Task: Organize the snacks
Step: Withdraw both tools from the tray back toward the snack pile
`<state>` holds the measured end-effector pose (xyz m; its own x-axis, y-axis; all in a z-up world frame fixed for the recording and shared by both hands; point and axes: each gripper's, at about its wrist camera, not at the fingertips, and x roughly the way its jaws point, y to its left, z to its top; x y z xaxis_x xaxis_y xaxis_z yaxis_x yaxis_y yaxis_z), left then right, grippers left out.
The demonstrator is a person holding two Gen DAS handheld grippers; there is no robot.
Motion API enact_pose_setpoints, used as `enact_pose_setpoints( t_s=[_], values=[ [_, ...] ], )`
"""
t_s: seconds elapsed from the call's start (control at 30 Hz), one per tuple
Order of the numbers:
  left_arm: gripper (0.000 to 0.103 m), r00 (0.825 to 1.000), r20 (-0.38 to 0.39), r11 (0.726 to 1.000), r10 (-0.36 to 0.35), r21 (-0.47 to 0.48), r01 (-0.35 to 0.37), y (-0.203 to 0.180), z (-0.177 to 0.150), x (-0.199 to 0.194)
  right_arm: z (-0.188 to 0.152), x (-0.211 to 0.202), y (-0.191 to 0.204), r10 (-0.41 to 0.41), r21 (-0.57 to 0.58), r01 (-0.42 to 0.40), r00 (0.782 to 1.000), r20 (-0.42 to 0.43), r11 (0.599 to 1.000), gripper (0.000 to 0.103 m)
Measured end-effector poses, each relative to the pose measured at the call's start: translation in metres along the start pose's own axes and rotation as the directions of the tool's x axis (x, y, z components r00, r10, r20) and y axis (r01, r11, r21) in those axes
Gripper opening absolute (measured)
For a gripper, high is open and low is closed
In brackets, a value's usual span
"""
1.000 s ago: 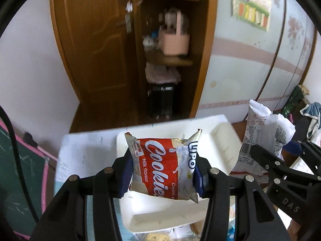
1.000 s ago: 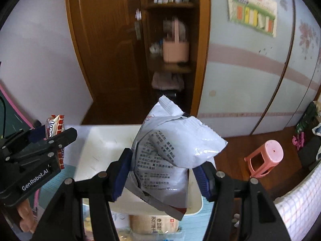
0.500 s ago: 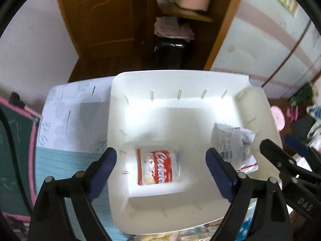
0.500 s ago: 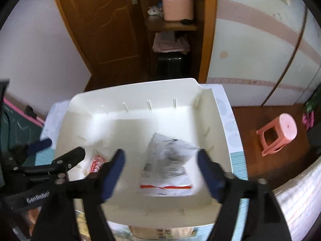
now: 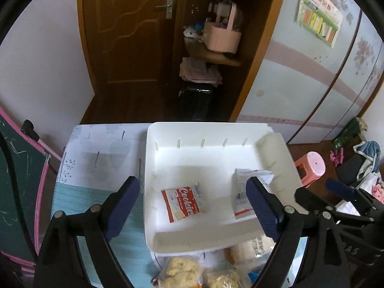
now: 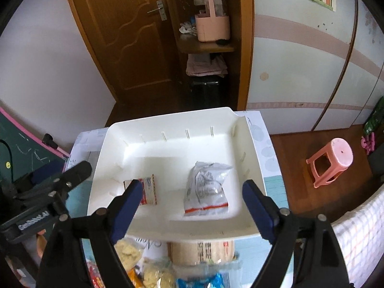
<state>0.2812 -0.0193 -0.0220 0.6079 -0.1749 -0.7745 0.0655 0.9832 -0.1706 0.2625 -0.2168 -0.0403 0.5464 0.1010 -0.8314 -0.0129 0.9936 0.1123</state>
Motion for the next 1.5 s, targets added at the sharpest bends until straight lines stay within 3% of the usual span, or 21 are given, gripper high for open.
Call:
enact_pose_setpoints(
  t_s=[0.17,0.57,0.83,1.03,1.2,1.3,1.5],
  values=[
    [0.088,0.997,0.019,0.997,-0.073,-0.007,0.073,0.007,-0.006,-0.04,-0.011,-0.032,0.013,-0.037,-0.034,0.038,0.999,0.033,0.999,0.086],
    [0.086,0.995,0.093,0.997,0.022,0.067,-0.028,0.018,-0.027,-0.133,-0.029,-0.12,0.028,-0.089,-0.028,0.094,0.983,0.161,0.995,0.086],
    [0.086,0.984,0.177,0.988,0.024,0.145,-0.05,0.017,-0.049,-0.185,-0.052,-0.166,0.045,-0.105,-0.075,0.129,0.957,0.269,0.989,0.086],
    [0.086,0.981,0.192,0.982,-0.027,0.188,-0.01,0.026,-0.078,-0.213,-0.08,-0.192,0.044,0.029,-0.086,-0.002,0.948,0.316,0.996,0.086],
    [0.088,0.978,0.205,0.969,-0.049,0.245,-0.003,0.039,-0.12,-0.22,-0.113,-0.186,0.047,0.099,-0.113,-0.069,0.953,0.287,0.991,0.086],
    [0.089,0.98,0.193,0.96,-0.044,0.28,-0.012,0.046,-0.148,-0.208,-0.142,-0.166,0.054,0.092,-0.143,-0.058,0.966,0.241,0.988,0.086],
    [0.089,0.996,0.084,0.946,-0.018,0.323,-0.01,0.067,-0.209,-0.156,-0.196,-0.11,0.067,0.092,-0.201,-0.066,0.988,0.122,0.977,0.086]
  ],
)
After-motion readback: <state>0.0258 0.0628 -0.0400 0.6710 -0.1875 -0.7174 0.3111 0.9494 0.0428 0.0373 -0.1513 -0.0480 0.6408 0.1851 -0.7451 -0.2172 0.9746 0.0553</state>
